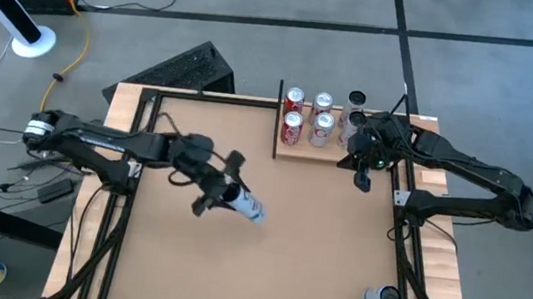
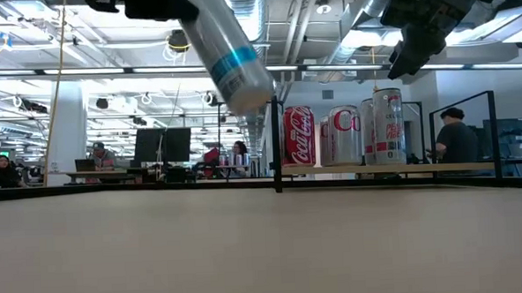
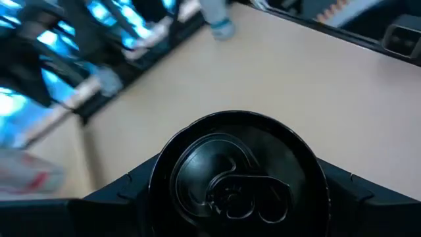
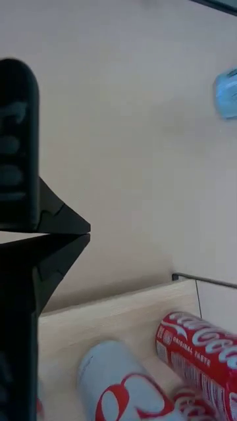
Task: Place canned beverage on shelf
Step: Put the left blue white soda can on the shelf
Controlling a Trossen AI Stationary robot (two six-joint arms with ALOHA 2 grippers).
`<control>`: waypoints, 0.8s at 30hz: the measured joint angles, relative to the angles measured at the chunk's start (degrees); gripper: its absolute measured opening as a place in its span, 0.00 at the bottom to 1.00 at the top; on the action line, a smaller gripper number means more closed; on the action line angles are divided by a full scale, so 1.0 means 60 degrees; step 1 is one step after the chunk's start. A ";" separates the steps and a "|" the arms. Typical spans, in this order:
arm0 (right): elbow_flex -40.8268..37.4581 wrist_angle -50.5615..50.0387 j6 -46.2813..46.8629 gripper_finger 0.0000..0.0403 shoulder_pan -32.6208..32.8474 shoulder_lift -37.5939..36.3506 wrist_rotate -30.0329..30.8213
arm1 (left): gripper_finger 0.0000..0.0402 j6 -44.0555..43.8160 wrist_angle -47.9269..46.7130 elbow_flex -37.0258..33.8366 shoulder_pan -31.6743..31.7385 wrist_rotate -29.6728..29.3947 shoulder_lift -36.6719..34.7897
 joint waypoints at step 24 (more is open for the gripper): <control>-0.0003 -0.0019 0.0116 0.09 0.0826 0.0003 0.0008 | 0.62 0.3342 -0.5515 0.5934 -0.0174 0.1505 0.5641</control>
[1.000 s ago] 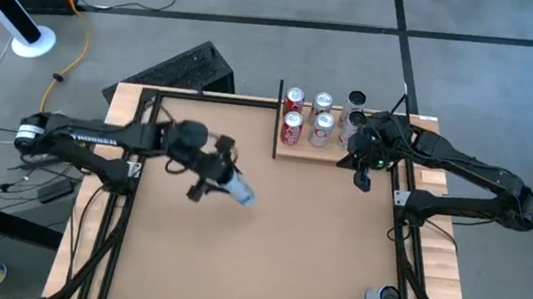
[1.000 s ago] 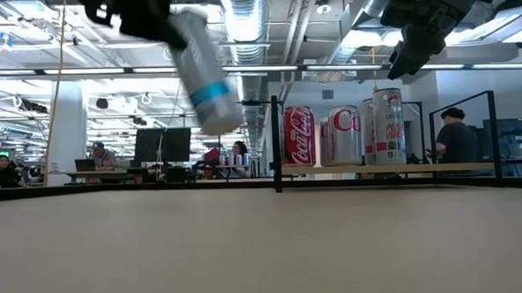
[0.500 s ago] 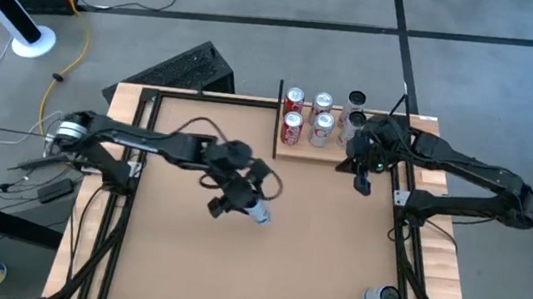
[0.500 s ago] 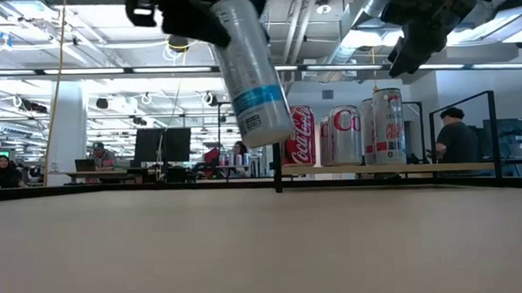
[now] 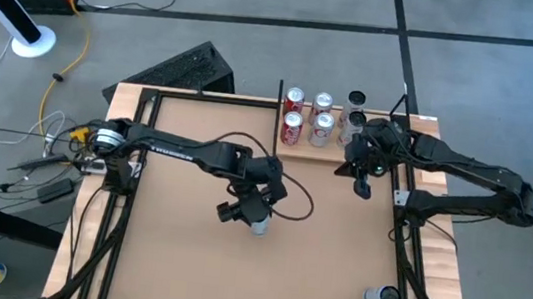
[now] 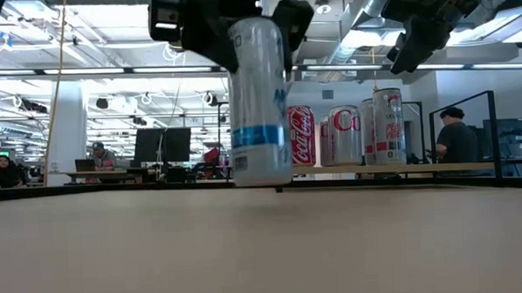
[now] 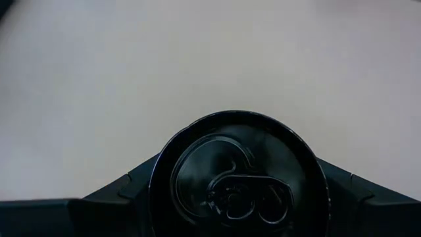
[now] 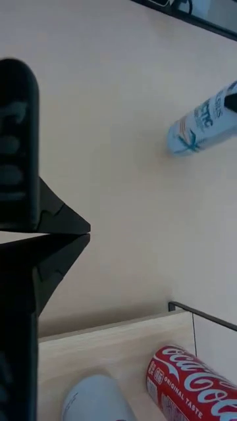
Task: Place canned beverage on shelf
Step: Put the left blue white soda can on the shelf
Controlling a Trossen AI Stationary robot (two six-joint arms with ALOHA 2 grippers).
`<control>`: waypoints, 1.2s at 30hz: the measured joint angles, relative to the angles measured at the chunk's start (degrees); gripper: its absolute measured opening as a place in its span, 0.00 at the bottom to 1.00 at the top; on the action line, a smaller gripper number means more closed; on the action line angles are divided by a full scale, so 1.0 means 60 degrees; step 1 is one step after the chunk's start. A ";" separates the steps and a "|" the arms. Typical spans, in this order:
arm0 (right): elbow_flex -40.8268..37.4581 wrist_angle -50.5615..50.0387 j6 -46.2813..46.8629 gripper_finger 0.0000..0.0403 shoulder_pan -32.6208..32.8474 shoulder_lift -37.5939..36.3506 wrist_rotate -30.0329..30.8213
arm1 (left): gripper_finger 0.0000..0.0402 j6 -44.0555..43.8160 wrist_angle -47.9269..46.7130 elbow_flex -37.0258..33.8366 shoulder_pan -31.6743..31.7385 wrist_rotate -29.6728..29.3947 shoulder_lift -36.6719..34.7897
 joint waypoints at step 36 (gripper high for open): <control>0.0000 0.0009 -0.0116 0.09 0.0000 0.0000 0.0026 | 0.93 -0.1485 -0.2963 0.1491 -0.0620 -0.3233 0.0018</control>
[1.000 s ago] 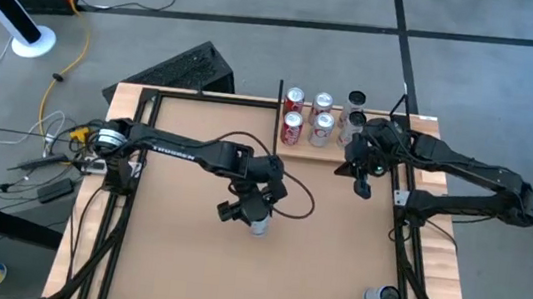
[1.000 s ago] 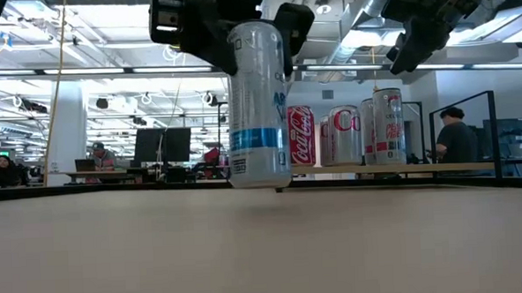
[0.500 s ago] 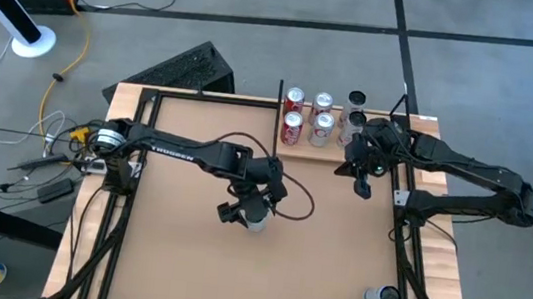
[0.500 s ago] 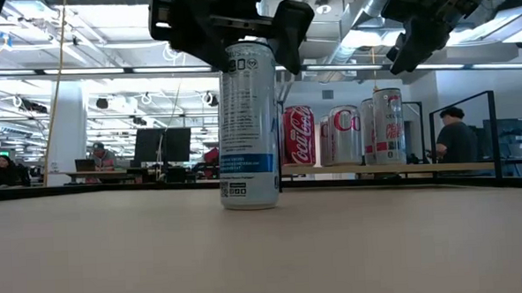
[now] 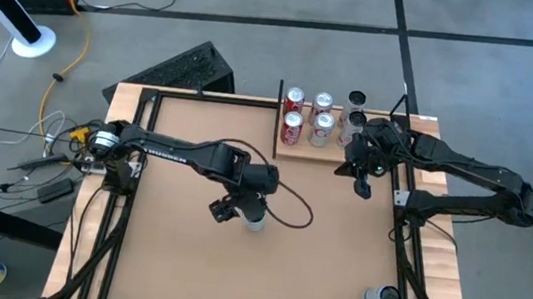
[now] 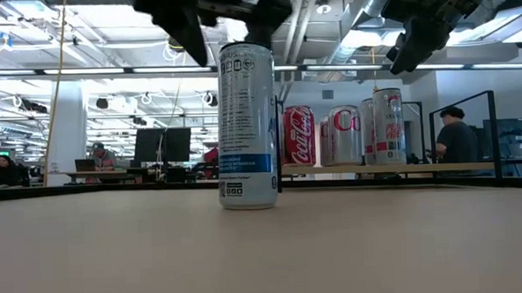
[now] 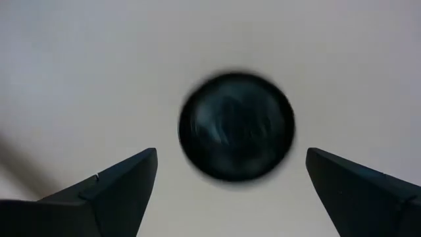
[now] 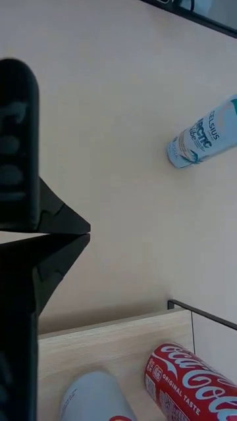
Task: Place canned beverage on shelf
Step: Put the left blue white soda can on the shelf
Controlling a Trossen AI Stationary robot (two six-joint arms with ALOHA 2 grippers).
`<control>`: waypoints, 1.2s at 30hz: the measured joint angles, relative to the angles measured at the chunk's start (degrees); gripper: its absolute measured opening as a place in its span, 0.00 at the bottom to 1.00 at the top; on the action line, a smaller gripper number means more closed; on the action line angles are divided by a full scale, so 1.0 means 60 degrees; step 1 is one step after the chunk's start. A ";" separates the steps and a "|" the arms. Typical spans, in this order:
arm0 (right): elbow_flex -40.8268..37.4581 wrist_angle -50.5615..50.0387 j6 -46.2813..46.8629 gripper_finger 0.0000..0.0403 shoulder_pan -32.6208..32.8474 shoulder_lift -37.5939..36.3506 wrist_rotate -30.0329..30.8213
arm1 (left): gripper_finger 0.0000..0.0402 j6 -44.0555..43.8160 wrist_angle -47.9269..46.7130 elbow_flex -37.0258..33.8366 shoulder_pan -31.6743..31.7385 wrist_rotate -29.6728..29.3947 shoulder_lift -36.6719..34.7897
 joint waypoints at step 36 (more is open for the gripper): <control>0.1875 0.8527 -0.0425 0.50 0.3936 0.5379 -0.1954 | 0.76 -0.6503 0.4752 -0.9889 0.2142 -0.0317 -0.9888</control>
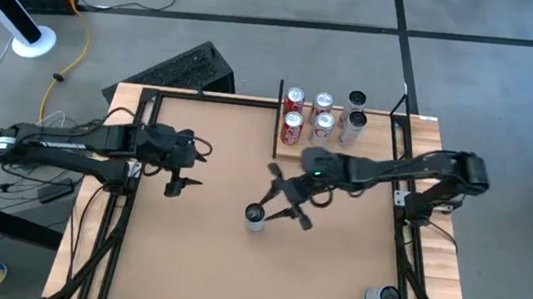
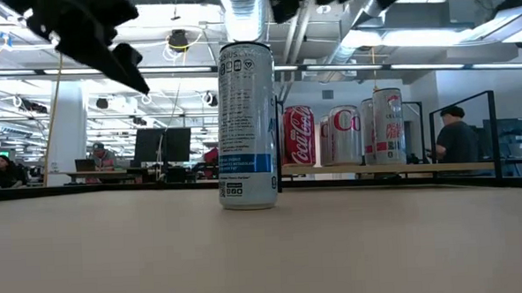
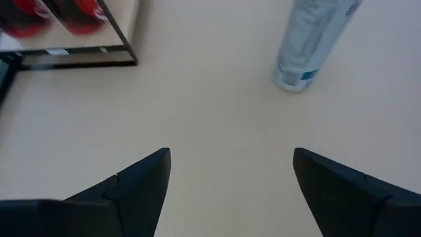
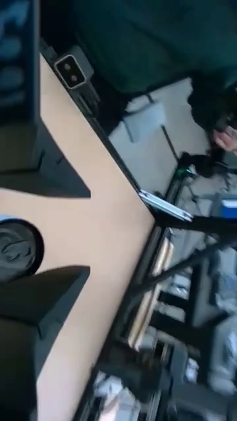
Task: Place canned beverage on shelf
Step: Put the left blue white soda can on the shelf
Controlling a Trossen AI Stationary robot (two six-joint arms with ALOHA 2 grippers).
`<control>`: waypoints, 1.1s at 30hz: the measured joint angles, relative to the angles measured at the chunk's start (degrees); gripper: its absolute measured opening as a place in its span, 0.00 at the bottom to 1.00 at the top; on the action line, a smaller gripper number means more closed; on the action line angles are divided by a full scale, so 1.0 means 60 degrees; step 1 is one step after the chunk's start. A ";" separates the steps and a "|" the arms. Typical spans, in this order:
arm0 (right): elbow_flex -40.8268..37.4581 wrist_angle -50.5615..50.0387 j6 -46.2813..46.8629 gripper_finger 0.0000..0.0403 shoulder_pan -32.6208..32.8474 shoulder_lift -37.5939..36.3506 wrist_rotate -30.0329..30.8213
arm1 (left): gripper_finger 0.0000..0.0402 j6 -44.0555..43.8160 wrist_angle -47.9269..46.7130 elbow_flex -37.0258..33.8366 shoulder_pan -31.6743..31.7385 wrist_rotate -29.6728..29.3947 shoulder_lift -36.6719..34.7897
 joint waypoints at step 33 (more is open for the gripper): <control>0.3243 -0.4593 -0.1324 0.74 -0.0111 0.2433 0.0420 | 0.76 0.0078 0.1617 -0.1204 0.0018 -0.0677 -0.0308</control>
